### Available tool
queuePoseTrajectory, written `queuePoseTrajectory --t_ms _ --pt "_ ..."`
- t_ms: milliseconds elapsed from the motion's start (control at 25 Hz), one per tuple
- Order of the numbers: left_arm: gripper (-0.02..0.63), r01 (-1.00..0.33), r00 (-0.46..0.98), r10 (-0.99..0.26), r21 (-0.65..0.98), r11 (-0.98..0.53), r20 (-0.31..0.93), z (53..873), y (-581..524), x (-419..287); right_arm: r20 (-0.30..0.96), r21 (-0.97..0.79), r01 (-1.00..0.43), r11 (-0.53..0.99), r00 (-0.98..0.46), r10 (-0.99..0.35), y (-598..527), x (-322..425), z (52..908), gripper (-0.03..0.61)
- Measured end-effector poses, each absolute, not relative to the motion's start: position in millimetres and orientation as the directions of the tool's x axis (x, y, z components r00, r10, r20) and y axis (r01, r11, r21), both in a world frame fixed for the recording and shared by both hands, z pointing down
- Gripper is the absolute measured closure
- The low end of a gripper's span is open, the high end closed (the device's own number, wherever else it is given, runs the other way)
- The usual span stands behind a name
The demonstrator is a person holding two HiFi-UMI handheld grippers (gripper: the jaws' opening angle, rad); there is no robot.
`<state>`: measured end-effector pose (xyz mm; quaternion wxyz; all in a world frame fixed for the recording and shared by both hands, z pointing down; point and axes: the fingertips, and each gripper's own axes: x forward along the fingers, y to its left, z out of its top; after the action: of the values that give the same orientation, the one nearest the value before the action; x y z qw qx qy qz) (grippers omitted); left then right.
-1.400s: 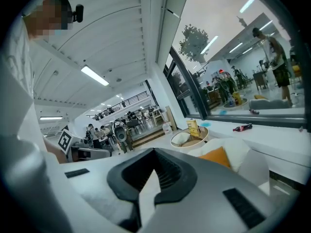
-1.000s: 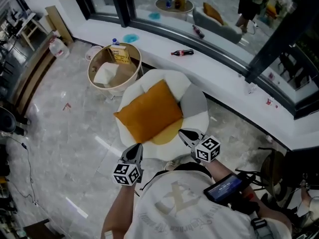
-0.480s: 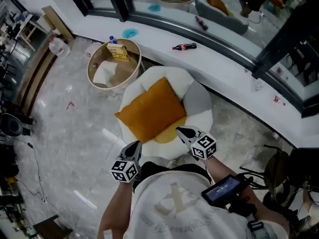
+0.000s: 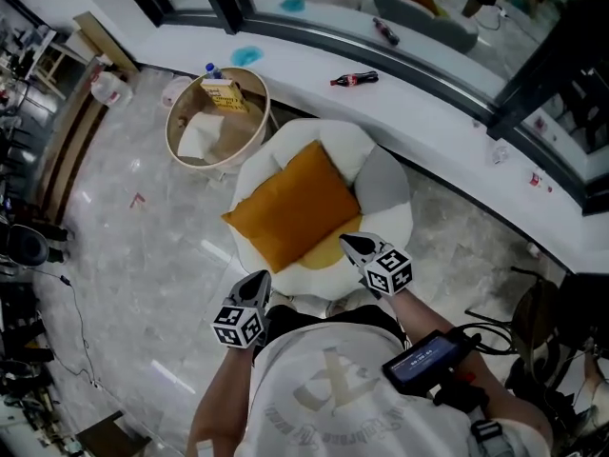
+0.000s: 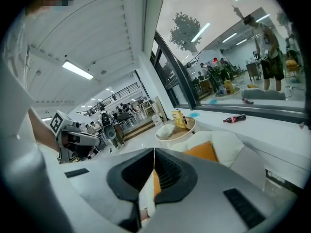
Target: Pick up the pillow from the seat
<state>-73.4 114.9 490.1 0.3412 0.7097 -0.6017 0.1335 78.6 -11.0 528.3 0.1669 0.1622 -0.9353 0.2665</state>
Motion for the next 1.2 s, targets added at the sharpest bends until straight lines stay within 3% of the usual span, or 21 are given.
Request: queuePoseTrajectory --t_ms 600,1200 --pt "0.604 -0.920 0.282 -0.692 0.391 0.000 0.664 567.8 95.4 -148.0 0.551 -0.405 -0.524 0.749 -0.794 -0.258 -49.6 26.1 581.8 0.563" --pt "0.604 -0.895 0.278 -0.658 0.437 0.087 0.700 669.4 68.6 -217.8 0.707 -0.425 -0.639 0.641 -0.677 -0.206 -67.3 -12.2 701.0 0.563"
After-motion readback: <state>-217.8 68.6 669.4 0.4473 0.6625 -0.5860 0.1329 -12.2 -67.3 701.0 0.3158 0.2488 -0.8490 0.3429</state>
